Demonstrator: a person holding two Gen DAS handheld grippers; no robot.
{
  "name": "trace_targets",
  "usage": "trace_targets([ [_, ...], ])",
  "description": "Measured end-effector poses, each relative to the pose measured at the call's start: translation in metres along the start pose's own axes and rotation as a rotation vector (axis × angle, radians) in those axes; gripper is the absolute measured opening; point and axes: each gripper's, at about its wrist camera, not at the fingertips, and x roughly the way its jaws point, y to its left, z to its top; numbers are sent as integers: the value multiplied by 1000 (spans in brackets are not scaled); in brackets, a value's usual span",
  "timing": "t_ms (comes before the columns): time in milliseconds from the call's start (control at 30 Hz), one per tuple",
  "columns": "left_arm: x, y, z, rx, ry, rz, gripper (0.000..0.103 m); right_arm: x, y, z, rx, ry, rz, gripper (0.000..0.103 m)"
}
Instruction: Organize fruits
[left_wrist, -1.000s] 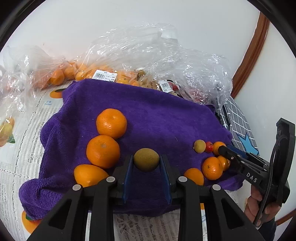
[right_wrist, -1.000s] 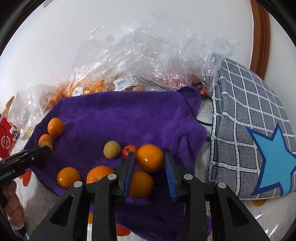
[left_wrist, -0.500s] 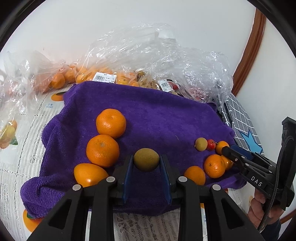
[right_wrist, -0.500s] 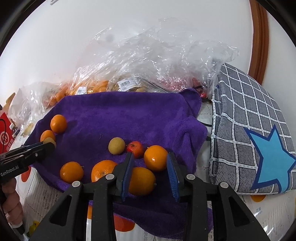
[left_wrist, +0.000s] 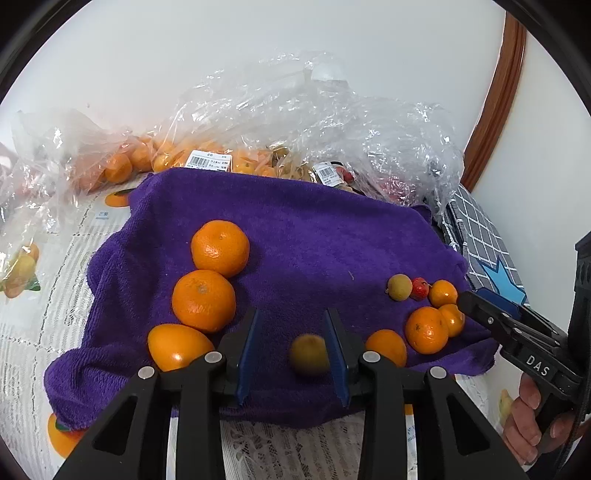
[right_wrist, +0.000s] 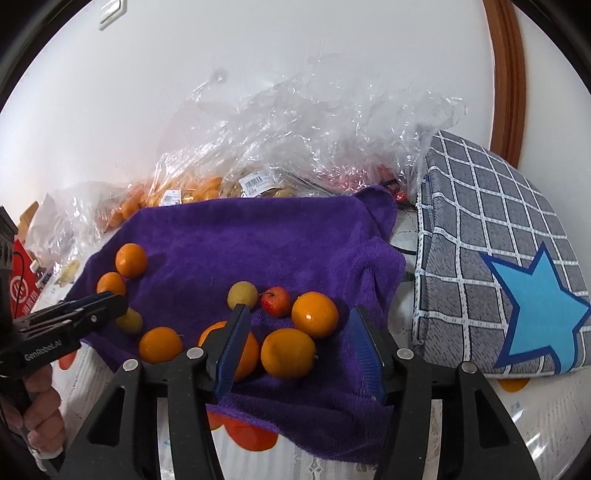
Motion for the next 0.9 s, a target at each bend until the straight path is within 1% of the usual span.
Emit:
trace_targets([
  [67, -8, 0, 0, -1, -10, 5, 33, -5, -2, -1, 21, 1, 2, 56],
  [100, -11, 0, 0, 0, -16, 6, 35, -9, -3, -2, 37, -1, 1, 56],
  [167, -23, 0, -2, -1, -36, 10, 41, -21, -6, -3, 76, 5, -8, 56],
  [200, -31, 0, -4, -1, -49, 19, 41, -26, -6, -4, 85, 8, -12, 56],
  [300, -52, 0, -9, 4, -72, 38, 42, -48, 0, -5, 92, 25, -52, 56],
  [333, -59, 0, -10, -2, -78, 41, 44, -59, 3, -6, 90, 25, -73, 56],
  [433, -85, 0, -16, -6, -94, 37, 45, -88, 10, -8, 106, 10, -94, 56],
  [567, -123, -10, -21, 27, -124, 58, 53, -129, 17, -13, 129, -18, -102, 56],
  [633, -139, -16, -23, 28, -142, 66, 57, -144, 22, -16, 131, -11, -101, 56],
  [667, -146, -17, -23, 25, -148, 67, 61, -151, 23, -17, 129, -9, -103, 56],
  [733, -162, -20, -26, 11, -156, 71, 64, -166, 28, -21, 123, -17, -114, 57],
  [767, -170, -21, -27, 4, -161, 68, 67, -175, 30, -24, 119, -22, -122, 59],
  [833, -179, -25, -29, 6, -162, 69, 71, -193, 35, -29, 116, -40, -134, 76],
  [900, -188, -30, -31, 16, -163, 82, 74, -208, 37, -33, 118, -67, -132, 83],
])
